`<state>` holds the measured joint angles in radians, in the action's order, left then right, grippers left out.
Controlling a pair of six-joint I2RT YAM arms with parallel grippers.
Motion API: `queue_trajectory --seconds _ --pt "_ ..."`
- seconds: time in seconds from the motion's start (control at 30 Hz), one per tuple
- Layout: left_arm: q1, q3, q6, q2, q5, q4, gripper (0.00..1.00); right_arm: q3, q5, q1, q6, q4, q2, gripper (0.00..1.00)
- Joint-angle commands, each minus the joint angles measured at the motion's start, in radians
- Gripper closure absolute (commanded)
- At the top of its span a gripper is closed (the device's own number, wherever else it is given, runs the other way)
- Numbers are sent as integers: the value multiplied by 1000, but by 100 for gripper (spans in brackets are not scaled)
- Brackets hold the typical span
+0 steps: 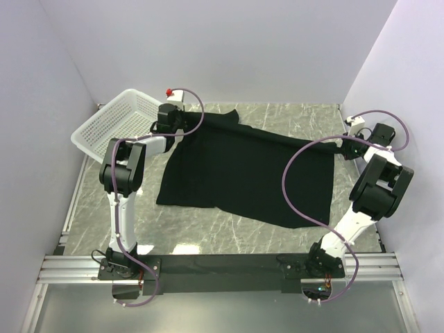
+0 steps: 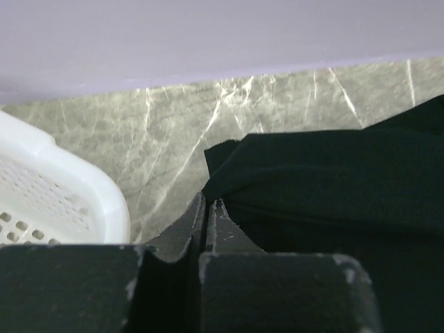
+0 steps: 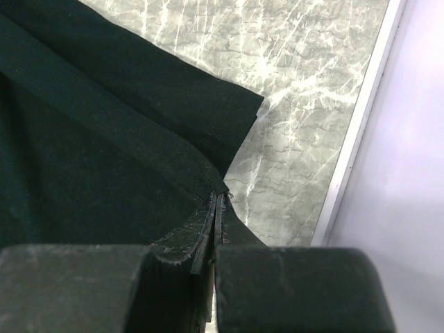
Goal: Fold and stack the t-shirts
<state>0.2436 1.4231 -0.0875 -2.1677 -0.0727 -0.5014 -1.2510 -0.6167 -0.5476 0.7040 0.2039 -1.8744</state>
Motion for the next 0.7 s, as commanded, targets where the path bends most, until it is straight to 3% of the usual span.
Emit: queue_trajectory --seconds 0.0,0.67 --pt "-7 -6 32 63 -13 -26 99 -7 18 -11 11 -8 18 100" --pt "-7 11 77 83 11 72 99 -34 14 -29 45 62 0 100"
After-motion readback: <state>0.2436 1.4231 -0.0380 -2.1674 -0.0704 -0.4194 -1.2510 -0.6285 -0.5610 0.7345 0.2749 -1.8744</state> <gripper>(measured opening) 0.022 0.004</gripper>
